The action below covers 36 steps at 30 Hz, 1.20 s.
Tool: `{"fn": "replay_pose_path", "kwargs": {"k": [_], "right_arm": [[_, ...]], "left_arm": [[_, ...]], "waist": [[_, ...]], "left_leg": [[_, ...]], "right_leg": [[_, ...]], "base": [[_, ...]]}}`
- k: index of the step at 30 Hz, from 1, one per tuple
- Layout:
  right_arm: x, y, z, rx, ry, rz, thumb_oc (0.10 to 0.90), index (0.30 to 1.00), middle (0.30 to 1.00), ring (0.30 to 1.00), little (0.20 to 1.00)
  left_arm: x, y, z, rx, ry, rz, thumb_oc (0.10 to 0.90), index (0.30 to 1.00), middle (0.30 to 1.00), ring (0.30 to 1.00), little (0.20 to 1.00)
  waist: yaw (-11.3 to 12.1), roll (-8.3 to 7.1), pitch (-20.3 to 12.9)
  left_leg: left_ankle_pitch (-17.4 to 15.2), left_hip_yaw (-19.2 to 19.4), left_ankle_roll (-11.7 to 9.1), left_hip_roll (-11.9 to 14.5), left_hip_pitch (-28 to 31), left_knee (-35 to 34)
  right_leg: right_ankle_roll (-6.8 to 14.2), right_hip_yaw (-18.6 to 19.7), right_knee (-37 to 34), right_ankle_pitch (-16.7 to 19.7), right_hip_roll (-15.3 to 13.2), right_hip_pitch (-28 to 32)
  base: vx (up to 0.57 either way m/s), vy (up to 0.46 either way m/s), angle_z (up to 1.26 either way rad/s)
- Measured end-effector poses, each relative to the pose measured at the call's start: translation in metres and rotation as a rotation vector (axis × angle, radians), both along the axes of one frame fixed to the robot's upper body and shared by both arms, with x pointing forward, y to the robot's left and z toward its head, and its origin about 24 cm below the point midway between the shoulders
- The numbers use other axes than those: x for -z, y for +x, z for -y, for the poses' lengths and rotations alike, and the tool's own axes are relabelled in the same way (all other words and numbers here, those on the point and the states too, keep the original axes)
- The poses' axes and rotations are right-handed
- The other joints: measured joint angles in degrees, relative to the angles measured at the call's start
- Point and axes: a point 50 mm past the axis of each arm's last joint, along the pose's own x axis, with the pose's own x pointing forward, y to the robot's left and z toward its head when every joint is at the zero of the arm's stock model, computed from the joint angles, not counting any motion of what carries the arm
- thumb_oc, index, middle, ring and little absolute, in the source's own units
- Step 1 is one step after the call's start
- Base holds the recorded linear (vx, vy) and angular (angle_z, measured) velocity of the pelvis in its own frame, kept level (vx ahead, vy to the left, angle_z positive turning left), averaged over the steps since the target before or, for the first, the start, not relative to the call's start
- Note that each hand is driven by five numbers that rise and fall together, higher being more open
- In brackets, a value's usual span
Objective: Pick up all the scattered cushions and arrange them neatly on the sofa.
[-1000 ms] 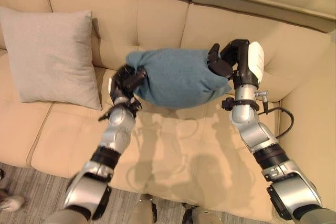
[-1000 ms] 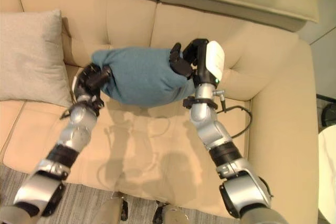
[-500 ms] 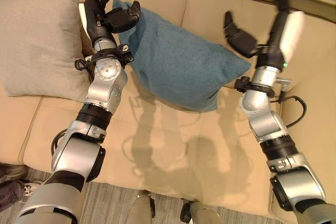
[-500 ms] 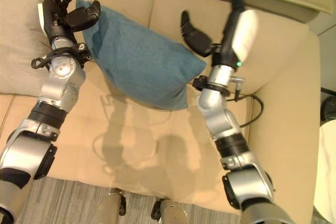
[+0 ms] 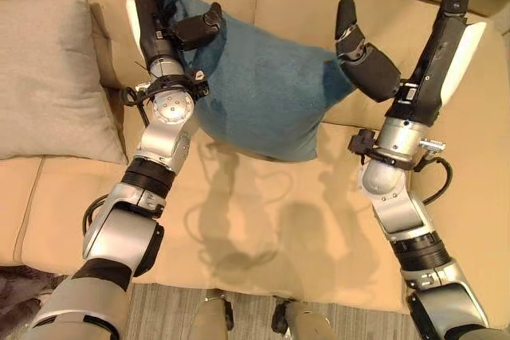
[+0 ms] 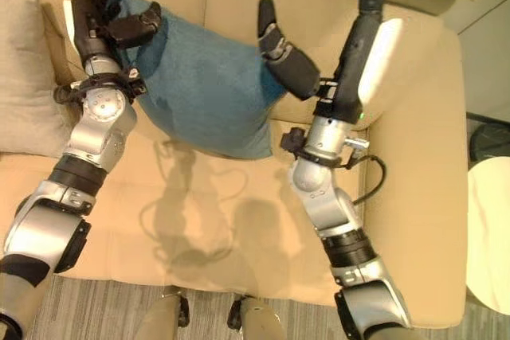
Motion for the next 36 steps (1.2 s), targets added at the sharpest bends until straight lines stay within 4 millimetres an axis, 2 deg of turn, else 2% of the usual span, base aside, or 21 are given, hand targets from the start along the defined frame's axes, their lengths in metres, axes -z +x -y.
{"fn": "replay_pose_path", "kwargs": {"k": [1,3,5,8,12,16,19,26,29,30,31,32,34,35,36], "right_arm": [[0.001,-0.010,-0.005,-0.084,-0.034,0.002,0.800,0.900,0.900,0.900,0.900],[0.009,-0.025,-0.002,-0.158,-0.125,-0.018,0.800,0.900,0.900,0.900,0.900],[0.021,-0.032,0.002,-0.241,-0.175,-0.089,0.800,0.900,0.900,0.900,0.900],[0.049,-0.032,0.011,-0.345,-0.158,-0.284,0.800,0.900,0.900,0.900,0.900],[0.081,-0.024,0.015,-0.391,-0.137,-0.462,0.800,0.900,0.900,0.900,0.900],[0.087,-0.009,0.004,-0.431,-0.104,-0.495,0.800,0.900,0.900,0.900,0.900],[0.087,0.002,-0.008,-0.486,-0.078,-0.514,0.800,0.900,0.900,0.900,0.900],[0.102,0.004,-0.034,-0.633,-0.212,-0.618,0.800,0.900,0.900,0.900,0.900],[0.107,0.016,-0.044,-0.566,-0.465,-0.654,0.800,0.900,0.900,0.900,0.900],[0.105,0.025,-0.049,-0.505,-0.574,-0.644,0.800,0.900,0.900,0.900,0.900],[0.104,0.045,-0.052,-0.379,-0.745,-0.653,0.800,0.900,0.900,0.900,0.900],[0.102,0.048,-0.055,-0.360,-0.742,-0.641,0.800,0.900,0.900,0.900,0.900],[0.093,0.075,-0.064,-0.185,-0.871,-0.615,0.800,0.900,0.900,0.900,0.900],[0.091,0.080,-0.065,-0.139,-0.859,-0.612,0.800,0.900,0.900,0.900,0.900],[0.090,0.081,-0.065,-0.130,-0.852,-0.611,0.800,0.900,0.900,0.900,0.900]], "left_arm": [[0.000,0.000,-0.001,-0.004,-0.001,0.000,0.800,0.900,0.900,0.900,0.900],[-0.001,0.000,-0.003,-0.014,0.018,0.005,0.800,0.900,0.900,0.900,0.900],[-0.002,-0.001,-0.011,-0.049,0.059,0.007,0.800,0.900,0.900,0.900,0.900],[-0.003,-0.002,-0.018,-0.081,0.097,0.009,0.800,0.900,0.900,0.900,0.900],[-0.002,-0.002,-0.023,-0.090,0.099,0.004,0.800,0.900,0.900,0.900,0.900],[0.000,-0.001,-0.017,-0.067,0.100,-0.001,0.800,0.900,0.900,0.900,0.900],[0.005,0.000,-0.004,-0.027,0.102,-0.012,0.800,0.900,0.900,0.900,0.900],[0.007,0.001,-0.003,-0.024,0.099,-0.018,0.800,0.900,0.900,0.900,0.900],[0.008,0.001,0.004,-0.002,0.083,-0.021,0.800,0.900,0.900,0.900,0.900],[0.007,0.002,0.006,0.003,0.080,-0.020,0.800,0.900,0.900,0.900,0.900],[0.004,0.002,0.017,0.040,0.057,-0.009,0.800,0.900,0.900,0.900,0.900],[0.002,0.002,0.018,0.042,0.054,-0.005,0.800,0.900,0.900,0.900,0.900],[-0.017,-0.002,0.025,0.085,0.006,0.051,0.800,0.900,0.900,0.900,0.900],[-0.028,-0.009,0.033,0.139,-0.011,0.107,0.800,0.900,0.900,0.900,0.900],[-0.030,-0.011,0.035,0.153,-0.016,0.122,0.800,0.900,0.900,0.900,0.900]], "waist": [[0.0,-0.01,0.0],[-0.1,-0.05,0.0],[-0.7,-0.25,-0.1],[-1.8,-0.82,-0.1],[-3.5,-2.31,-0.2],[-3.6,-2.73,-0.2],[-3.2,-2.73,-0.2],[-2.4,-2.73,-0.2],[-1.4,-2.71,-0.2],[-1.3,-2.71,-0.2],[0.0,-2.62,-0.2],[0.9,-2.40,-0.2],[1.9,-1.91,-0.1],[2.8,-1.49,-0.1],[3.0,-1.46,-0.1]], "left_leg": [[0.0,0.0,0.0,-0.1,0.0,0.0],[0.0,0.0,0.0,-0.1,0.0,0.0],[0.0,0.1,0.0,-0.1,0.0,0.0],[0.0,0.6,0.0,-0.1,0.2,0.0],[-0.1,1.4,0.0,0.1,1.0,0.0],[-0.1,1.8,0.0,0.3,1.3,0.0],[0.0,1.8,0.0,0.5,1.3,0.0],[0.1,1.5,-0.1,0.6,1.3,0.0],[0.3,1.3,-0.4,0.7,1.4,0.0],[0.5,1.1,-0.6,0.8,1.4,0.0],[0.7,0.6,-0.8,1.1,1.4,0.0],[0.8,0.3,-1.0,1.1,1.4,0.0],[1.4,-0.3,-1.1,1.1,1.1,0.0],[1.7,-0.6,-1.2,1.1,0.7,0.0],[1.8,-0.6,-1.2,1.1,0.7,0.0]], "right_leg": [[0.0,0.0,0.0,0.0,-0.1,0.0],[0.1,0.1,0.0,0.0,-0.1,0.1],[0.1,0.3,0.0,0.1,-0.1,0.1],[0.1,0.5,0.0,0.1,-0.1,0.0],[0.0,1.1,0.0,0.2,0.0,0.4],[-0.1,1.9,0.0,0.5,0.1,0.4],[-0.2,1.8,0.0,0.6,0.3,0.4],[-0.2,1.7,0.0,0.6,0.4,0.5],[-0.2,1.2,0.0,0.6,0.6,0.8],[-0.2,0.8,0.0,0.6,0.6,0.9],[-0.2,0.2,0.0,0.6,0.9,1.0],[-0.3,0.0,0.0,0.5,1.0,1.3],[-0.4,-1.0,0.0,0.6,1.1,1.2],[-0.4,-1.5,0.0,0.6,1.2,1.2],[-0.5,-1.6,0.0,0.6,1.2,1.2]], "base": [[0.01,-0.015,0.05],[0.00,-0.009,0.02],[-0.01,0.000,-0.02],[0.00,-0.001,-0.06],[0.01,-0.002,-0.11],[-0.02,0.010,-0.09],[0.00,0.000,0.00],[0.00,-0.011,0.01],[0.01,-0.040,0.03],[-0.01,-0.039,0.12],[-0.02,-0.049,0.13],[-0.03,-0.065,0.13],[-0.02,-0.050,0.13],[-0.09,-0.011,0.14],[-0.07,-0.018,0.24]]}}
